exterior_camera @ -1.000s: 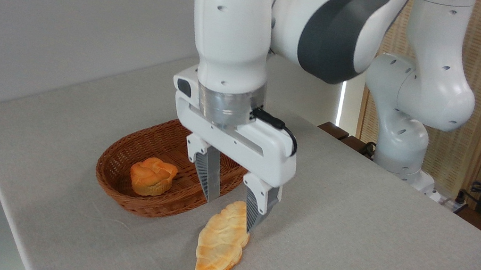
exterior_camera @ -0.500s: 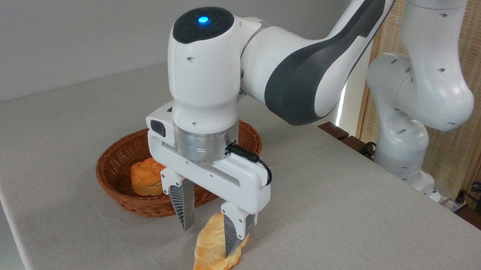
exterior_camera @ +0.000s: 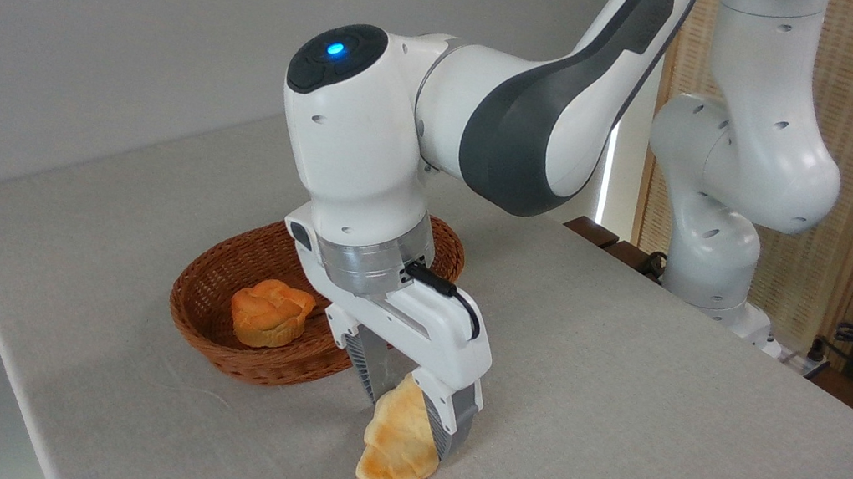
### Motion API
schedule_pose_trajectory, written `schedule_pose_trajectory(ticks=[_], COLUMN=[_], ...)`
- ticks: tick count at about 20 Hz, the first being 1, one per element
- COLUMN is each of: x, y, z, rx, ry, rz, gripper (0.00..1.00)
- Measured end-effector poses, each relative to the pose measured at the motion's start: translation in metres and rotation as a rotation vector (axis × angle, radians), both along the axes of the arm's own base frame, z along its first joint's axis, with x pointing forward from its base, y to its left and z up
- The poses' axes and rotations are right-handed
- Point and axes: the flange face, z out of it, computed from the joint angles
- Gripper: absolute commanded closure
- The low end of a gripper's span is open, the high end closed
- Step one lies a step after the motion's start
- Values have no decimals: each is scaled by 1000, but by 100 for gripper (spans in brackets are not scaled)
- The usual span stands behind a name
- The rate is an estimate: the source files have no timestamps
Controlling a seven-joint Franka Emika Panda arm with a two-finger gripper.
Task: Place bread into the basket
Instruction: 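Close the gripper on the end of the golden bread slice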
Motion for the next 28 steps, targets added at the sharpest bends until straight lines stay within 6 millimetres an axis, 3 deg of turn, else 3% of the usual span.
schedule_pose_trajectory(ticks=[15,16,19,20,28], x=[-1,-1,-1,-1,-1], y=[-7,-9,-10,-10,-10], z=[-10,-11,-12,-12,-12], rx=[-6,-6,-6,-6,-11], ry=[38,40,42,42,43], rz=[-79,-81,-84,-88,-117], gripper=[1,8,52,56,56])
